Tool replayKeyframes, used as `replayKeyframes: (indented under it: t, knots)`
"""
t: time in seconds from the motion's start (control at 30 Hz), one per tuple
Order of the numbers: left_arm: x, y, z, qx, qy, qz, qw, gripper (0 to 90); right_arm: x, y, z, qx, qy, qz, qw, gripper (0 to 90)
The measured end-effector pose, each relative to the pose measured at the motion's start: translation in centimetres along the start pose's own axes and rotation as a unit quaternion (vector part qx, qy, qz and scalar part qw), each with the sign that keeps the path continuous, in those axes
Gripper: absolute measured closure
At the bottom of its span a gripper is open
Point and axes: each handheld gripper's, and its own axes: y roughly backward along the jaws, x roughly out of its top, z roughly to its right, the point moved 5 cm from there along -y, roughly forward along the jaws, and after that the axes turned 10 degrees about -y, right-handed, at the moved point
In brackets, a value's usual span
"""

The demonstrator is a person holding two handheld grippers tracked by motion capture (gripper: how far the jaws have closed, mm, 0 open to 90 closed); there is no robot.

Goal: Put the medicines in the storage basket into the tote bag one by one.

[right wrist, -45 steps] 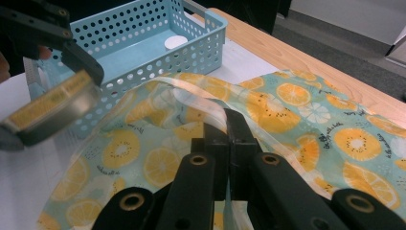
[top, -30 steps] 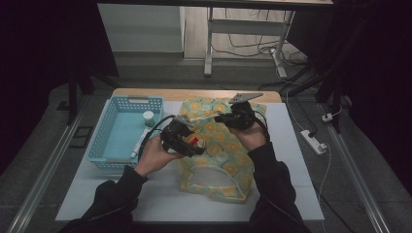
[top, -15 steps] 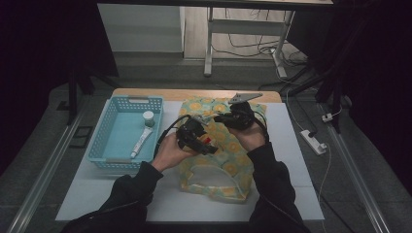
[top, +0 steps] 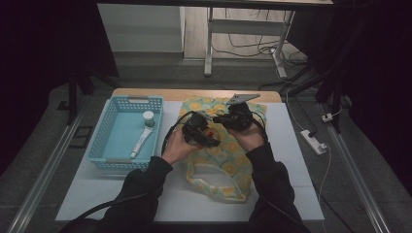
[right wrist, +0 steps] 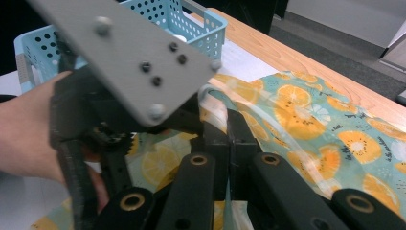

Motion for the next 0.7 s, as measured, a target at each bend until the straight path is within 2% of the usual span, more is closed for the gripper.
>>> replayKeyframes:
  t: [0.2,0.3,0.7]
  knots:
    - [-0.2,-0.8,-1.0,0.016,0.003,0.002,0.9999,20.0,-0.2,-0.3,0.1,-0.002,0.0,-0.004,1.0,89.4]
    - [-0.2,-1.2,-1.4,0.02,-0.003,0.002,0.9998,20.0,-0.4,-0.5,0.2,-0.003,0.0,-0.008,1.0,89.3]
    - [-0.3,-2.9,-2.5,0.041,-0.006,0.009,0.9991,19.9,-1.0,-1.4,1.0,-0.013,-0.007,-0.019,0.9997,89.4]
